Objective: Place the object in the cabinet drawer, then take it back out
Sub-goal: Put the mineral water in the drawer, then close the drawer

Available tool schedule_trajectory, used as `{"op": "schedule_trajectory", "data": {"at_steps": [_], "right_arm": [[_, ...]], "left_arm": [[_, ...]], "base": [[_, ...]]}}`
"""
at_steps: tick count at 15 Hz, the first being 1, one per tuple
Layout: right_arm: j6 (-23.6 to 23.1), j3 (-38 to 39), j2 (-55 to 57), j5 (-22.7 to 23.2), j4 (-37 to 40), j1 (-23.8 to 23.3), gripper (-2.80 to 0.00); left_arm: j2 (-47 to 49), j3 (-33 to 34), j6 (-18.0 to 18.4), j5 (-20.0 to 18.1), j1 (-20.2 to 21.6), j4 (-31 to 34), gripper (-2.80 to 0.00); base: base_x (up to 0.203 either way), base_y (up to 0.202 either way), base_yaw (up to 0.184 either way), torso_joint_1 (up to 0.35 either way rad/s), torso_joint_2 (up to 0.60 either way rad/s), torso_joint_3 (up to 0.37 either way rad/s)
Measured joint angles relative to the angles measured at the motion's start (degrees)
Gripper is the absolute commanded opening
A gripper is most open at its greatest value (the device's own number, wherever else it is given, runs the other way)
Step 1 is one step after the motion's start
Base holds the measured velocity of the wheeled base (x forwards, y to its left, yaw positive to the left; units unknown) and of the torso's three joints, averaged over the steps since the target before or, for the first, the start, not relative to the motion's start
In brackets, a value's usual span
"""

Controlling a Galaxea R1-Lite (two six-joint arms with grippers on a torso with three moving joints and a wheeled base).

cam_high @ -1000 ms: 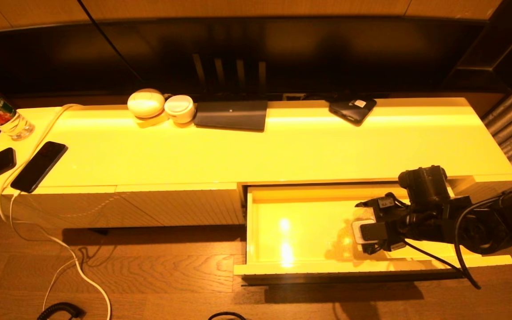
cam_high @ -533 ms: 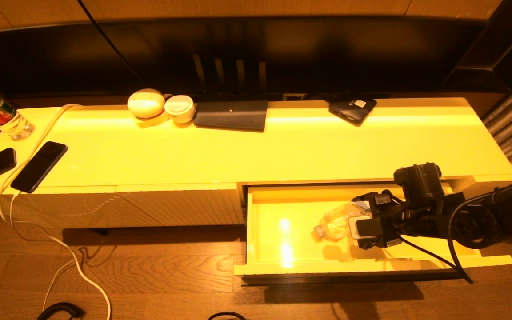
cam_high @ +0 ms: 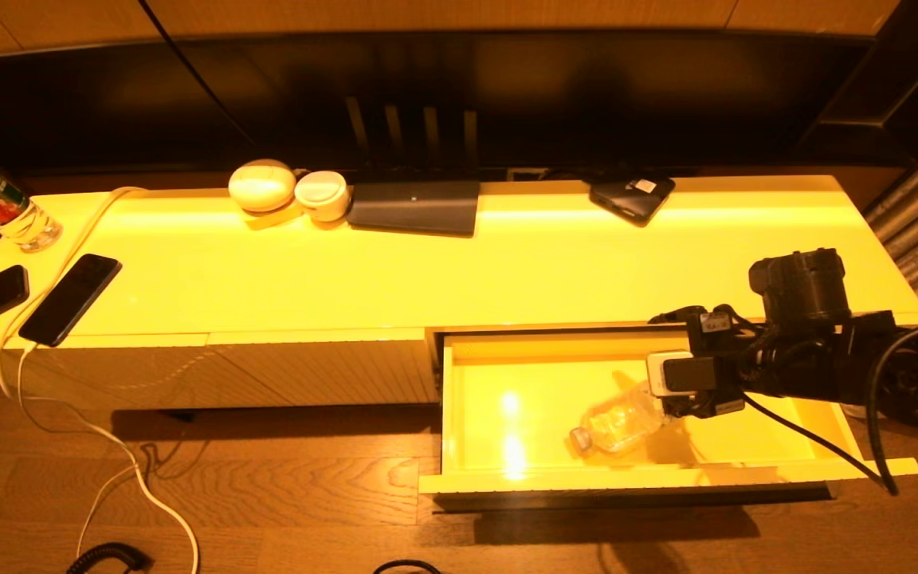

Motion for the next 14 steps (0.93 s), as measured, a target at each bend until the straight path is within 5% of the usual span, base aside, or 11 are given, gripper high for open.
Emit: {"op": "schedule_trajectory", "data": {"at_steps": [1,14], "right_arm": [[0.42,0.26,-2.07,0.07,1.59,-0.02,-2.8],[21.55,26.71,-18.14,3.96,9.37,1.55,-2.8]], "left_arm": [[0.0,0.0,0.01,0.0,0.0,0.0,-2.8],[0.0,0.0,0.01,0.03,0.0,0.01,-2.8]], "base": [[0.0,0.0,0.0,0.0,0.0,0.0],[0.0,0.0,0.0,0.0,0.0,0.0]]}}
